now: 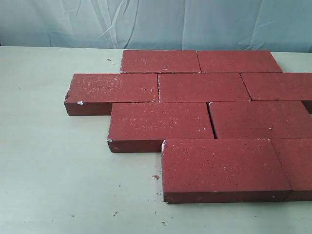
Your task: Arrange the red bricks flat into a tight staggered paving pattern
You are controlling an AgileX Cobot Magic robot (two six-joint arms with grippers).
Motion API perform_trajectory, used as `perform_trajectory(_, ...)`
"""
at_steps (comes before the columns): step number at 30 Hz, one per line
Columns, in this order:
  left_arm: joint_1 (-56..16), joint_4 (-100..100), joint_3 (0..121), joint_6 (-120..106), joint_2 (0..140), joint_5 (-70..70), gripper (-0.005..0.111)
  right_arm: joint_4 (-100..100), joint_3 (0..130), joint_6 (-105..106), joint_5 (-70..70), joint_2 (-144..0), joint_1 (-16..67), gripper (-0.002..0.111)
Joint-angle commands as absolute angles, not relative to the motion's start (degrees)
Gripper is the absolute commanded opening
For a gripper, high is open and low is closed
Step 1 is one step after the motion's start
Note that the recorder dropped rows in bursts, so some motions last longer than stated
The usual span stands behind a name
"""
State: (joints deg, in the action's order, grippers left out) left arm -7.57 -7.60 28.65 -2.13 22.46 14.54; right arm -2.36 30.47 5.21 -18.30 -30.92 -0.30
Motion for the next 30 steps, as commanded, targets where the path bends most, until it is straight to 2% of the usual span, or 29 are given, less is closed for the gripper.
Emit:
perform_trajectory(1, -7.57, -12.84, 23.7, 3.98, 19.1, 14.1, 0.0, -2.22, 30.19, 5.24, -17.62, -30.83, -0.57, -0.001)
perform_trajectory(15, -7.49, -10.75, 8.91, 3.85, 3.88, 14.21, 0.0, -0.74, 30.19, 5.24, -17.62, -30.83, -0.57, -0.001)
perform_trajectory(19, -4.89, -8.8, 4.97, 3.85, 0.69, 14.21, 0.0, -0.75, 30.19, 5.34, -17.62, -30.83, -0.57, -0.001)
perform_trajectory(30, -2.86, -4.9, 0.0, -0.92, 0.0, 12.2, 0.0, -0.75, 30.19, 5.34, -17.62, -30.83, -0.57, -0.001)
